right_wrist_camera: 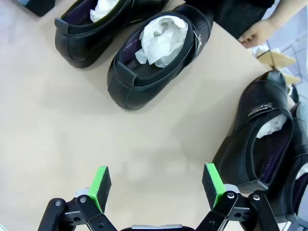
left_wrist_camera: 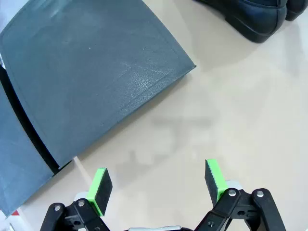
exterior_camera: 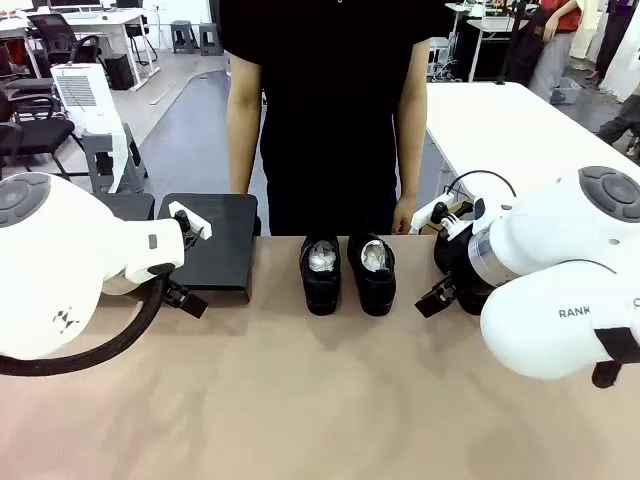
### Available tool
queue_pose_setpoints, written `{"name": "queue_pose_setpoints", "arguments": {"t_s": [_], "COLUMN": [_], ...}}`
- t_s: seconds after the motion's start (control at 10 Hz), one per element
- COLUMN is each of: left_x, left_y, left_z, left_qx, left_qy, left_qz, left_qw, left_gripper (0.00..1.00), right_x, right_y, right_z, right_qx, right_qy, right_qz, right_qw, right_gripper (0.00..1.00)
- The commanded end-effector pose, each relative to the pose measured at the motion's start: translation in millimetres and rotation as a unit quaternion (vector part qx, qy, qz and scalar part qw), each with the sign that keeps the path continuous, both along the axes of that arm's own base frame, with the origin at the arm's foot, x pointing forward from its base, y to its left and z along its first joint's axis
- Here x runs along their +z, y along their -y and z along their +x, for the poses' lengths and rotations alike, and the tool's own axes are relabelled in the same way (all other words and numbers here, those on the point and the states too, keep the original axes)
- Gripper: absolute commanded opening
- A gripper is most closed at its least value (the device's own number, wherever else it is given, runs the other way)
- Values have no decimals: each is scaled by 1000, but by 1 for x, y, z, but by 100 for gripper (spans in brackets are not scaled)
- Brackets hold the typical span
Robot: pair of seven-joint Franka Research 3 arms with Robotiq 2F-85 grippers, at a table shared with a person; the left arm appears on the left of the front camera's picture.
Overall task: Organize the shoes by placing them on the stand.
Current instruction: Pick up one Shoe and place it in the middle of the table.
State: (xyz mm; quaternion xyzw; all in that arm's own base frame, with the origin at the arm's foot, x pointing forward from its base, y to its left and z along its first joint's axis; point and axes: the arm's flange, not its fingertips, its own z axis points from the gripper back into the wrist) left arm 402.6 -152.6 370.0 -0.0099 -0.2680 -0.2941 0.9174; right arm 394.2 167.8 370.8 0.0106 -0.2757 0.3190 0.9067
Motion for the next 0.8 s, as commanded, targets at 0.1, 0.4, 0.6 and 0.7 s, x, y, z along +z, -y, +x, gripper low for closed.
{"name": "queue_pose_setpoints", "arguments": {"t_s": [0.1, 0.4, 0.6, 0.7], "left_x": [0, 0, 0, 0], "left_y": [0, 0, 0, 0], "left_z": [0, 0, 0, 0], "left_qx": [0, 0, 0, 0], "left_qy": [0, 0, 0, 0], "left_qz": [0, 0, 0, 0], "left_qw": [1000, 1000, 1000, 1000], "left_gripper": [100, 100, 100, 100], "right_x": [0, 0, 0, 0], "right_y": [0, 0, 0, 0], "right_z": [0, 0, 0, 0], "right_qx": [0, 0, 0, 0], "right_qy": [0, 0, 0, 0], "right_qz": [0, 0, 0, 0], "right_qw": [1000, 1000, 1000, 1000], "right_gripper": [100, 100, 100, 100]}}
